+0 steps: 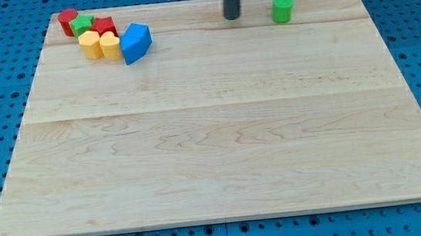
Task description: Move blue blocks towards bottom of the board
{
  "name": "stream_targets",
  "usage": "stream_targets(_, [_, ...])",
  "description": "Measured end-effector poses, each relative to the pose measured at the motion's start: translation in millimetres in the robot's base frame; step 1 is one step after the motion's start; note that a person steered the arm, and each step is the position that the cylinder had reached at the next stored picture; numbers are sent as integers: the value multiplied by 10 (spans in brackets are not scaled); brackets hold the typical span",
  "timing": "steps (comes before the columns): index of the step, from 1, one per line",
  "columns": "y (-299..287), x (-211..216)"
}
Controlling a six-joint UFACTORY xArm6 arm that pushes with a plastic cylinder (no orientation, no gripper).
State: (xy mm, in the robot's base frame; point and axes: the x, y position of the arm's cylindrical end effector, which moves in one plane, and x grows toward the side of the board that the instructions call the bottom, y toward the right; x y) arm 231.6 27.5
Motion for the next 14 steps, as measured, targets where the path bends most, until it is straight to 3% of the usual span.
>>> stream_targets(3, [-1012,-88])
stream_targets(6, [-1252,359])
stream_targets(8, [-1539,418])
stream_targets(12, [-1812,1783])
stream_targets(14, [-2584,1281])
